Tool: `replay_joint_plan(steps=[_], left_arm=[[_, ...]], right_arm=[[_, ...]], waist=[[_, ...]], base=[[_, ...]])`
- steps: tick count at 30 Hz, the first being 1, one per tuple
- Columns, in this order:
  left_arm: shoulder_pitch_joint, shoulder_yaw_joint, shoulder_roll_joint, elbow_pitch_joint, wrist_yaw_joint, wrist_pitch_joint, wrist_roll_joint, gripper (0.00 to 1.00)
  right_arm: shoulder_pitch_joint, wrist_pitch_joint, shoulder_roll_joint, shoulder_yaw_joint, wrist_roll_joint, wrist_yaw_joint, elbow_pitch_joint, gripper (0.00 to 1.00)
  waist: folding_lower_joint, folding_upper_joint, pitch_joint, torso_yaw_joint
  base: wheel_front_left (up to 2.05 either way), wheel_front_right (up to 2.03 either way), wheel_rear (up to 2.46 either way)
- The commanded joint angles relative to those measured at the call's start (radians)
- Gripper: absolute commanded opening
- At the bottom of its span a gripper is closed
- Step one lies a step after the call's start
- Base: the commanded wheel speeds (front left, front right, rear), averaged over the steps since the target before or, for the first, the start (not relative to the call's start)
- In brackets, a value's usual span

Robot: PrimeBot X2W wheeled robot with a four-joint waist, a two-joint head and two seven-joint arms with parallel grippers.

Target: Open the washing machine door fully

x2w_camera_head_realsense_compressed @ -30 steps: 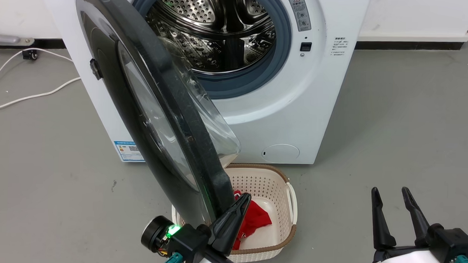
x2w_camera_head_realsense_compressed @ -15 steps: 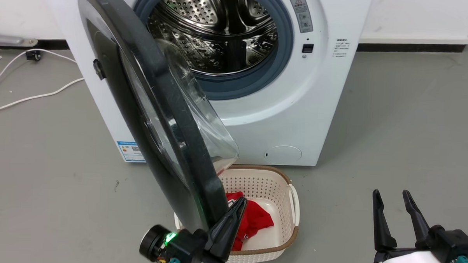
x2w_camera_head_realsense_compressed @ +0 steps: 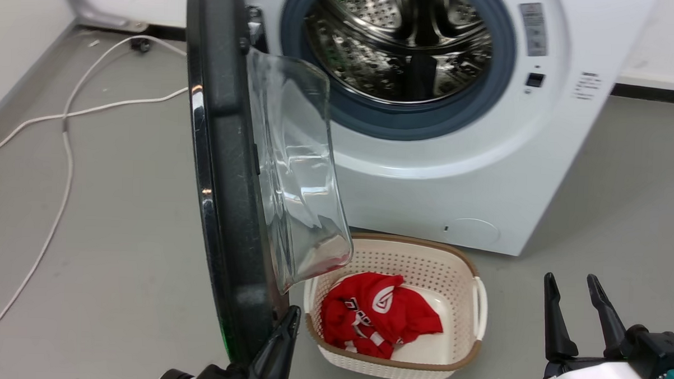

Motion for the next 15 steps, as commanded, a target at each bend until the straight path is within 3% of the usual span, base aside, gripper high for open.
replay_joint_plan(steps=[1, 7, 15], left_arm=[[0.009, 0.02, 0.011, -0.01, 0.014, 0.001, -0.007, 0.0], [0.019, 0.085, 0.031, -0.001, 0.058, -0.001, -0.021, 0.0], [-0.015, 0.212, 0.06, 0.042, 0.102, -0.023, -0.074, 0.0]], right_arm=[[-0.006, -0.002, 0.003, -0.001, -0.001, 0.0, -0.005, 1.0], [-0.023, -0.002, 0.002, 0.013, 0.001, 0.0, -0.003, 1.0], [-0.038, -0.002, 0.002, 0.019, -0.003, 0.0, 0.001, 1.0]], waist=[[0.0, 0.0, 0.015, 0.063], [0.0, 0.0, 0.031, 0.134], [0.0, 0.0, 0.052, 0.154]], base=[[0.0, 0.0, 0.0], [0.0, 0.0, 0.0], [0.0, 0.0, 0.0]])
